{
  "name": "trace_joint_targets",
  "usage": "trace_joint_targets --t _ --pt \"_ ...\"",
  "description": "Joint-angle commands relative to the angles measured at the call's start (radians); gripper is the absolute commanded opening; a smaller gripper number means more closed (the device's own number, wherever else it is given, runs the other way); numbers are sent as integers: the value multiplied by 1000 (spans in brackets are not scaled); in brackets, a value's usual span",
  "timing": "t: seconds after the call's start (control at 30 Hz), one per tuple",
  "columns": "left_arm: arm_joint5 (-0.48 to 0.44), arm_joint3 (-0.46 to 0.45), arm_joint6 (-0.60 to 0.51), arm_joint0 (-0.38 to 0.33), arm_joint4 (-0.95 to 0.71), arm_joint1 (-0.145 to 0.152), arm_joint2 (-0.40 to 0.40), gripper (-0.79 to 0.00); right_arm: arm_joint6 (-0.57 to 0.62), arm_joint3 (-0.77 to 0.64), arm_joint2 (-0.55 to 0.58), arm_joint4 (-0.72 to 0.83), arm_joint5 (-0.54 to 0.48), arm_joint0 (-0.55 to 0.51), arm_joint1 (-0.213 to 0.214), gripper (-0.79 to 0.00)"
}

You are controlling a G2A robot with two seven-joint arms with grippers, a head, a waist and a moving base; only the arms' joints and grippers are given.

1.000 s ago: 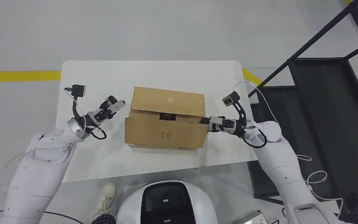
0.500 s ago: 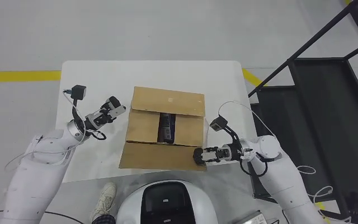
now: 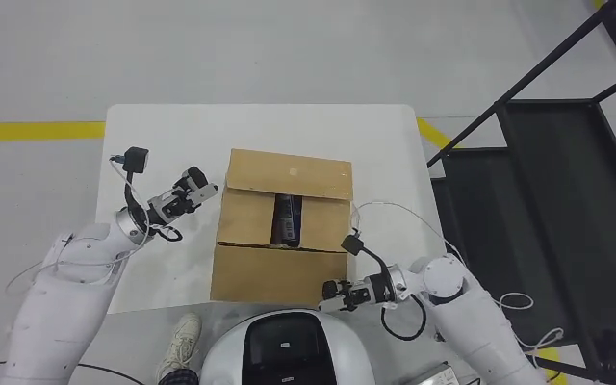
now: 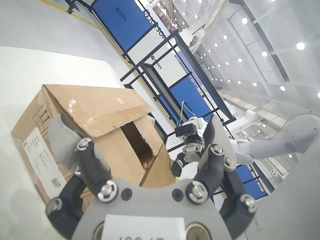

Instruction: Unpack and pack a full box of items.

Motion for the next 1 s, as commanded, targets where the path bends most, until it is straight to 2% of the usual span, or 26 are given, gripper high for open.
trace_joint_targets --t 0.0,0.3,0.53,0.63,0.77,0.97 --pt "0 -3 -2 2 -1 0 1 0 -33 7 -17 -31 -7 4 -1 0" --pt "5 -20 -14 14 -7 1 -10 0 -178 65 -52 -150 -45 31 -3 0" --pt "25 -6 -116 2 -157 0 11 0 -288 67 -68 -217 -56 19 -3 0" --pt "35 9 -177 -9 -237 1 17 0 -256 35 -50 -120 -70 -3 4 0" --pt "52 41 -247 -26 -290 3 15 0 -164 -34 30 39 -65 -45 25 0" --pt "86 98 -310 -63 -329 -4 52 0 -45 -81 186 371 -52 -100 51 0"
